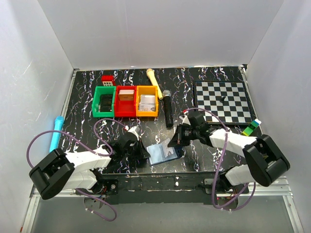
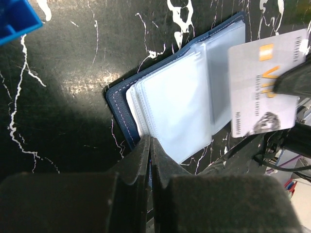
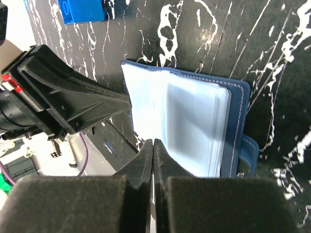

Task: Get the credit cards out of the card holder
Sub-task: Remove the credit card from the card holder.

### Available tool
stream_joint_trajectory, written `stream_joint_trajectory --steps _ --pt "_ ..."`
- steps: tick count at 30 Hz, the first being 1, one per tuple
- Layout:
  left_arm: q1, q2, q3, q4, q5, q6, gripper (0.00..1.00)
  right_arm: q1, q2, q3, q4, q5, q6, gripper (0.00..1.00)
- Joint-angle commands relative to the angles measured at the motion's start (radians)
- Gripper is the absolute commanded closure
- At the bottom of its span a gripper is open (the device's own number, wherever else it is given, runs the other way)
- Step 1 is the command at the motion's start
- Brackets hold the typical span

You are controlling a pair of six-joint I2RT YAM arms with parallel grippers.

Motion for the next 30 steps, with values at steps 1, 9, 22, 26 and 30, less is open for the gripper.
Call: stream_joint_trajectory --steps 1,9,22,26,30 --pt "-0.005 -0.027 0.010 -0.121 -0.022 0.056 1.00 -0.011 -0.100 0.083 -0.141 0.006 -0.059 0.99" --pt "-0.005 -0.103 0.166 -0.170 0.044 0.139 0.41 -0.010 -0.264 0.260 -0.434 0.093 -0.186 0.99" --pt "0.021 -0.625 0.285 -0.385 -0.242 0.186 0.02 0.038 -0.347 0.438 -0.709 0.244 -0.350 0.99" --pt "0.042 -0.689 0.339 -0.458 -0.170 0.306 0.02 0.151 -0.315 0.517 -0.743 0.178 -0.467 0.99" --pt "0.061 -0.646 0.395 -0.431 0.040 0.384 0.02 0.286 -0.267 0.606 -0.743 0.051 -0.547 0.99"
